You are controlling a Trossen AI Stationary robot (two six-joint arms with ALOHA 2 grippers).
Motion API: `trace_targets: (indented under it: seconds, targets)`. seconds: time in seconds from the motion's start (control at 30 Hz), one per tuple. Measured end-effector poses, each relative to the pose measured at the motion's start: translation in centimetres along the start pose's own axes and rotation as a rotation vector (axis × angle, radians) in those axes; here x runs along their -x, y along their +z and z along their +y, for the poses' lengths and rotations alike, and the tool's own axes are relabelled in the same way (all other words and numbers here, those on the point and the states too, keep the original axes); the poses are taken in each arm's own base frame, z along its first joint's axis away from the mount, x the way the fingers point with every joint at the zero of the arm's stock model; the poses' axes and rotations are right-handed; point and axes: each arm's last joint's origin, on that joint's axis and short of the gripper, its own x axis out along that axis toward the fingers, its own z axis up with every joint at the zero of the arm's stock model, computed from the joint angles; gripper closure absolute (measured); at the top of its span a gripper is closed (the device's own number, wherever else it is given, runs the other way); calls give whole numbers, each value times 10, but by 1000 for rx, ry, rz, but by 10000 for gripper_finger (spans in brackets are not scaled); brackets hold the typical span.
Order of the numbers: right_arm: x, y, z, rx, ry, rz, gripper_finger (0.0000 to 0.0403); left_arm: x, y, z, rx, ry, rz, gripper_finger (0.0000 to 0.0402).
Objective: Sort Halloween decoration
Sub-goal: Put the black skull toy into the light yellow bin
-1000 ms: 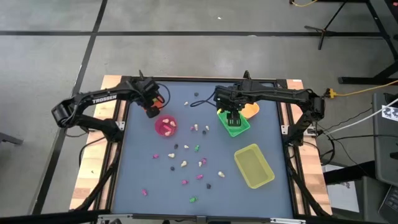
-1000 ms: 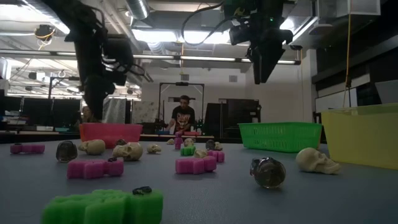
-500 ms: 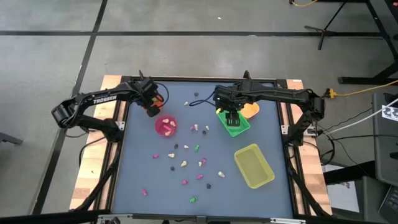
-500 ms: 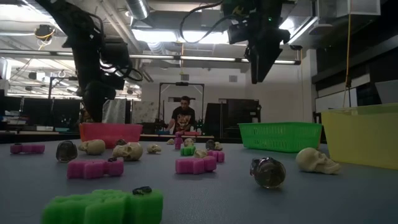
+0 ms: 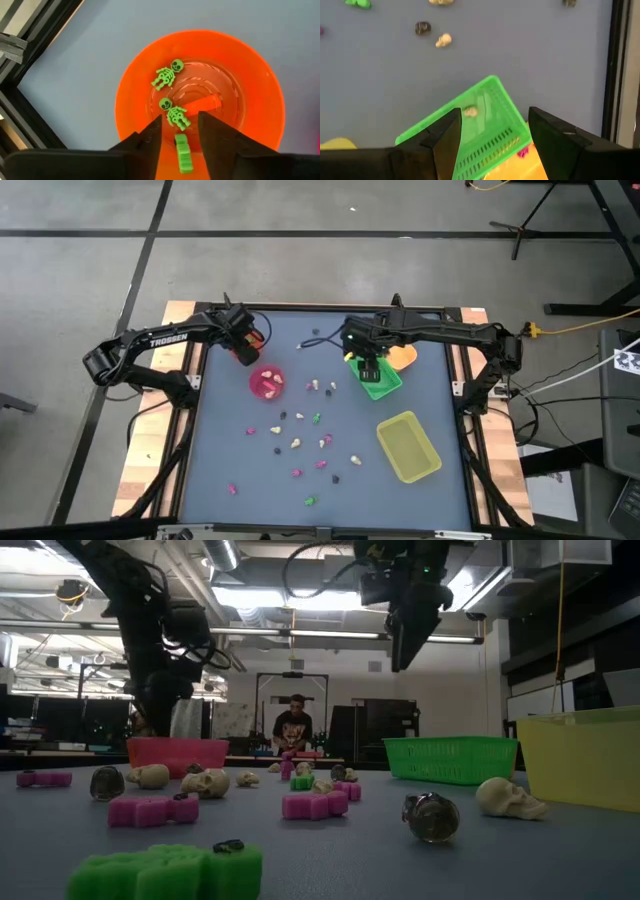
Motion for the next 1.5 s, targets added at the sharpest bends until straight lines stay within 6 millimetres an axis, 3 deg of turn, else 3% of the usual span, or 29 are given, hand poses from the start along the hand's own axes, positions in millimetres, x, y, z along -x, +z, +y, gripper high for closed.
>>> trace_targets:
  seconds: [0.23, 0.6, 0.87, 1.07, 1.5]
  targets:
    - [0, 9, -2, 63, -27, -93, 173, 0, 0, 0, 19, 0, 0, 248]
    - [5, 30, -9, 201, -117, -309, 173, 0, 0, 0, 25, 0, 1, 244]
    - [2, 35, -36, 173, -113, -427, 173, 0, 0, 0, 27, -1, 0, 244]
    - [-21, 35, -68, 115, -85, -446, 173, 0, 0, 0, 80, -2, -1, 244]
    - [-100, 32, -134, 10, -81, -503, 173, 1, 0, -4, 83, -11, -4, 244]
